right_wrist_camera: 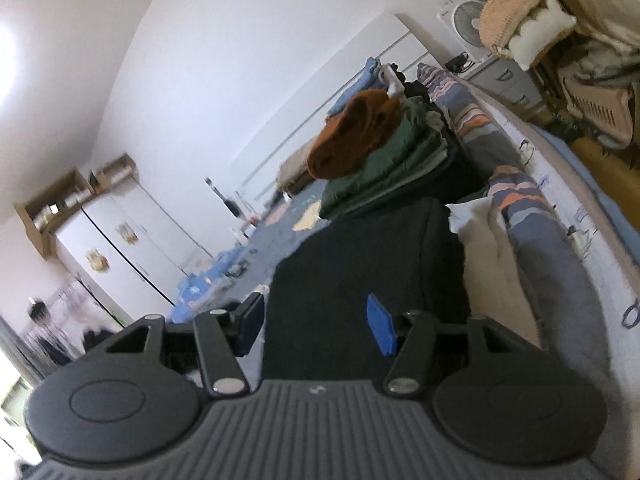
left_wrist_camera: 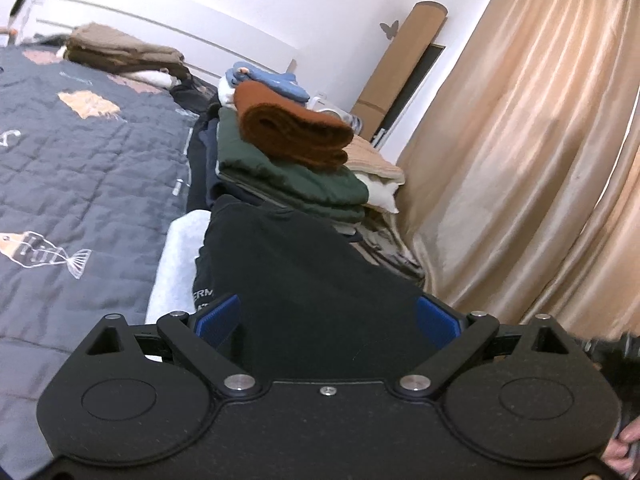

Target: Fold clothes

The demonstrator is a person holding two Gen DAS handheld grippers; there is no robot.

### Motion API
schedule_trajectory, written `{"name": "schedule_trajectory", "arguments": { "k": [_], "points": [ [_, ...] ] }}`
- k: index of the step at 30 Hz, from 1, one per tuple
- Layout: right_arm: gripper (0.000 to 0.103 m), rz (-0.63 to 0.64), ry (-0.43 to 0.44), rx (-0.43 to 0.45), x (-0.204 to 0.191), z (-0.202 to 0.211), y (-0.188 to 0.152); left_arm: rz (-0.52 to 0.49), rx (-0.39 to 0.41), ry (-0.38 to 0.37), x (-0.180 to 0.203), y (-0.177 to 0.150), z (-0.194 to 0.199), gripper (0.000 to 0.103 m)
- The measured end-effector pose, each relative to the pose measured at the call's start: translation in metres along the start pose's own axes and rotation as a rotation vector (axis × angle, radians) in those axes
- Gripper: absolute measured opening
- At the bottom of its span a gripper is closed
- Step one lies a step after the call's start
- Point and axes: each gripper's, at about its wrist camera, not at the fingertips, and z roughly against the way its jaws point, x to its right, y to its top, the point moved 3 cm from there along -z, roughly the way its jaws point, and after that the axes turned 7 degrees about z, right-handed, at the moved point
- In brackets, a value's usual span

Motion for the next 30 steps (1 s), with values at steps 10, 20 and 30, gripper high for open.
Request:
{"name": "schedule_trajectory", "arguments": {
  "k": [10,20,30],
  "points": [
    [0.056,0.003,0.007,-0.012,0.004,0.001,-0.003,0.182,-0.034,-0.201,-0.034,0.038,-0.027,0.095],
    [0.056,-0.007,-0.002,-0.011,0.008,-0.003,-0.001,0.186,-0.146,-0.241,-0.044,0.042,-0.078,0.095],
    [0.056,-0.012,-0.008,-0.043,0.013,-0.010,-0.007,0.253,-0.133,-0.214,-0.078,0.051,-0.107,0.095]
  ]
}}
